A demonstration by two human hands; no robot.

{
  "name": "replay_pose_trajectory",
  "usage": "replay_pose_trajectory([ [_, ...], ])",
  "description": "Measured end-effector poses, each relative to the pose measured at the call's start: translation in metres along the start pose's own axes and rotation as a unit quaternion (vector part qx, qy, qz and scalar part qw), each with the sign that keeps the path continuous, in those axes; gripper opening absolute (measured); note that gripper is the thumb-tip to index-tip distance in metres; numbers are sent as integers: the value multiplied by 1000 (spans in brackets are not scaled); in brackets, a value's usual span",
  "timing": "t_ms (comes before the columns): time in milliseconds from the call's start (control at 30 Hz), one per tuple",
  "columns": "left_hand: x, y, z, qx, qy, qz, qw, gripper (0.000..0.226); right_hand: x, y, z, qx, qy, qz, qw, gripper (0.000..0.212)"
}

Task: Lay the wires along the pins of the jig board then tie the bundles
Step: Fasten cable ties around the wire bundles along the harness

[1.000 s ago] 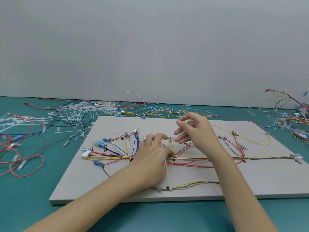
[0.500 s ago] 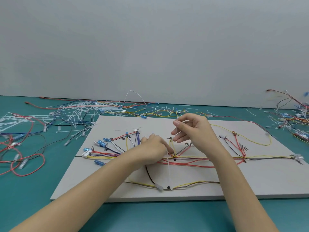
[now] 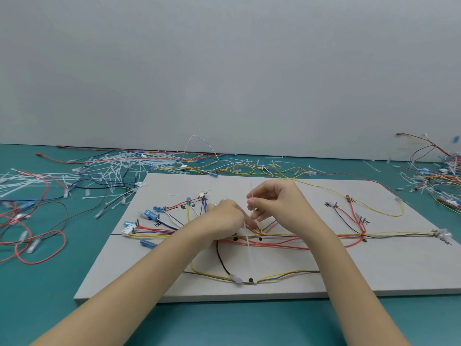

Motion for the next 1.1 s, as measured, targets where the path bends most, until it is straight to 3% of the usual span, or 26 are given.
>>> replay_pose_trajectory([
  [67,0,0,-1,-12,-16,8,1000,59,-4,0,1,2,-11,-21,1000,11],
  [267,2,-2,-2,-52,-38,26,998,67,-5,7,1,-19,-6,-70,997,13],
  [433,6,4,2,-89,-90,44,991,56,-1,13,-2,3,0,-54,999,12],
  [700,6,5,1,-107,-123,89,983,58,-9,1,-2,56,-34,-100,993,11],
  [800,8,5,1,-105,-130,82,982,50,-10,1,-2,53,-29,-142,988,10],
  [933,8,2,1,-97,-148,95,980,19,-7,1,-2,48,-11,-167,985,10],
  [1100,8,2,0,-96,-154,108,978,13,-7,0,-3,61,-16,-172,983,7],
])
Point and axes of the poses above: each hand's wrist, its own z-axis towards the middle knuckle, its own y-axis out of the back of the hand, x = y × z, the point moved 5 cm from there along z, towards the middle knuckle, and after that the axes turned 5 degrees about -z, right-handed, at the moved point
